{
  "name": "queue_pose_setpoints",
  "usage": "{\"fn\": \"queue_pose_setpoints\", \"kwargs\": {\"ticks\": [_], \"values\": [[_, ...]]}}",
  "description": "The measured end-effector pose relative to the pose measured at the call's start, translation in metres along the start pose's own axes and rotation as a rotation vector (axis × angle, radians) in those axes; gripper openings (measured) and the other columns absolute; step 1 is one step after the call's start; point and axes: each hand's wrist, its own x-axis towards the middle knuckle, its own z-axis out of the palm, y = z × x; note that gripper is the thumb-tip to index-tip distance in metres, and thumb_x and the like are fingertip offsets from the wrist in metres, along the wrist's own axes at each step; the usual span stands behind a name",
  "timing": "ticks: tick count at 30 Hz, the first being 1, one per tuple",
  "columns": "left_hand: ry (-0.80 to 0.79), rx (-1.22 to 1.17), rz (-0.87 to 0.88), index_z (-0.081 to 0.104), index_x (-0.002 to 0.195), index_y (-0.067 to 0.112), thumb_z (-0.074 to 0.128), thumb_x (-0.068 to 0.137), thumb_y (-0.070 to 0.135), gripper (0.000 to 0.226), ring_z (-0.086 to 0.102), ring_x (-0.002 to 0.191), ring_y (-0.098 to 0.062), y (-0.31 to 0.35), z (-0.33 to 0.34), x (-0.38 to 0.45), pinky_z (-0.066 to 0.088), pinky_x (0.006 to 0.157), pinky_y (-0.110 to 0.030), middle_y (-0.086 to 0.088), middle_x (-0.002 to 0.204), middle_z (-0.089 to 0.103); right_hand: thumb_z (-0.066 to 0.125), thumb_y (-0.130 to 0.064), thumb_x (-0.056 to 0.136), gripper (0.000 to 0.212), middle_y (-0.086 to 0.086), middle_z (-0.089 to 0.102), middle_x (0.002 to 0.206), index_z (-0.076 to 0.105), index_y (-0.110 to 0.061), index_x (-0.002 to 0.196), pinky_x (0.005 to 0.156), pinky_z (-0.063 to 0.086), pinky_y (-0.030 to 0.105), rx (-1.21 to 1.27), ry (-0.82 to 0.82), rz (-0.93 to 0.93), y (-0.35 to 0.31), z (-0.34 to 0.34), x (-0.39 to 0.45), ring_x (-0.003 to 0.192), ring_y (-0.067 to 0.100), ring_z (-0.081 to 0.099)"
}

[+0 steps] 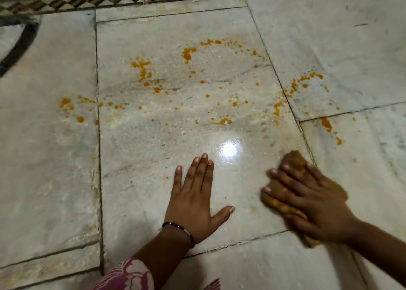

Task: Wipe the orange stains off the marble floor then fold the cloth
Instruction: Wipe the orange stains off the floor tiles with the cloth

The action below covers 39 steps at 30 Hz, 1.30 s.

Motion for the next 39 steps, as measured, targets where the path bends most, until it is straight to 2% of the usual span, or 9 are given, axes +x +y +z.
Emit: {"fn": "queue_pose_setpoints", "kwargs": {"ticks": [2,8,10,12,15,18,24,31,39], "values": [[0.005,-0.004,-0.001,0.016,0.150,0.007,0.023,0.086,0.074,0.093,0.006,0.146,-0.022,0.000,0.000,0.000,0.010,0.113,-0.054,-0.008,0.159,0.009,0.028,-0.057,0.091,0.061,0.003,0.026,0.157,0.029,-0.036,0.148,0.109,0.021,0.059,-0.020,-0.023,-0.001,0.037,-0.002,-0.015,0.144,0.028,0.023],[-0.003,0.007,-0.012,0.015,0.150,0.007,0.023,0.085,0.075,0.094,0.006,0.146,-0.022,0.001,0.000,0.000,0.009,0.114,-0.053,-0.009,0.159,0.006,0.021,-0.058,0.087,0.064,-0.007,0.007,0.160,0.009,-0.045,0.149,0.112,0.005,0.054,0.062,0.105,0.531,0.033,-0.009,0.053,0.147,0.023,0.010],[0.007,-0.002,-0.014,0.014,0.150,0.005,0.024,0.084,0.075,0.097,0.006,0.146,-0.023,0.001,-0.001,0.000,0.010,0.114,-0.053,-0.012,0.159,0.004,0.024,-0.053,0.087,0.064,-0.005,0.010,0.159,0.012,-0.040,0.149,0.112,0.000,0.050,0.072,0.123,0.390,-0.004,-0.011,0.077,0.147,0.025,0.012],[0.030,-0.026,-0.030,0.012,0.149,0.002,0.029,0.082,0.077,0.102,0.004,0.146,-0.027,0.001,-0.001,-0.002,0.011,0.114,-0.052,-0.018,0.158,0.001,0.027,-0.047,0.090,0.062,-0.004,0.013,0.159,0.019,-0.034,0.151,0.114,0.000,0.049,0.051,0.081,0.060,-0.032,-0.006,0.073,0.147,0.025,0.009],[0.074,-0.081,-0.065,0.008,0.149,0.002,0.037,0.077,0.079,0.110,0.001,0.146,-0.031,-0.001,0.000,-0.004,0.008,0.114,-0.048,-0.023,0.157,0.000,0.025,-0.048,0.094,0.058,-0.005,0.016,0.159,0.024,-0.033,0.150,0.114,0.008,0.054,0.048,0.006,-0.189,-0.020,-0.002,0.034,0.147,0.022,0.011],[0.097,-0.105,-0.074,0.001,0.150,0.004,0.041,0.074,0.081,0.115,-0.002,0.146,-0.029,-0.001,-0.001,-0.005,0.005,0.115,-0.046,-0.021,0.157,-0.004,0.015,-0.053,0.096,0.058,-0.004,0.022,0.158,0.026,-0.034,0.149,0.111,0.014,0.059,0.045,-0.003,-0.111,0.023,-0.007,0.018,0.146,0.024,0.018],[0.126,-0.127,-0.102,0.002,0.149,0.003,0.041,0.071,0.084,0.118,-0.003,0.146,-0.026,0.001,-0.004,-0.005,0.004,0.116,-0.046,-0.018,0.157,-0.005,0.026,-0.049,0.089,0.060,-0.007,0.016,0.158,0.013,-0.046,0.148,0.111,0.009,0.054,0.035,0.052,0.165,0.045,-0.020,0.079,0.146,0.024,0.015],[0.160,-0.132,-0.100,0.011,0.147,-0.001,0.045,0.072,0.081,0.116,0.005,0.146,-0.028,0.000,-0.003,-0.006,0.007,0.117,-0.048,-0.021,0.156,0.006,0.033,-0.047,0.089,0.060,-0.004,0.020,0.158,0.028,-0.037,0.148,0.113,0.010,0.056,0.029,0.042,-0.193,-0.050,-0.011,0.107,0.147,0.024,0.013],[0.232,-0.221,-0.080,0.002,0.149,0.010,0.051,0.073,0.075,0.112,0.001,0.146,-0.024,0.000,-0.002,-0.006,0.002,0.118,-0.048,-0.007,0.158,0.001,0.032,-0.045,0.086,0.062,-0.004,0.024,0.157,0.026,-0.039,0.148,0.111,0.012,0.059,0.104,0.057,0.026,0.011,-0.015,0.062,0.145,0.024,0.020]]}}
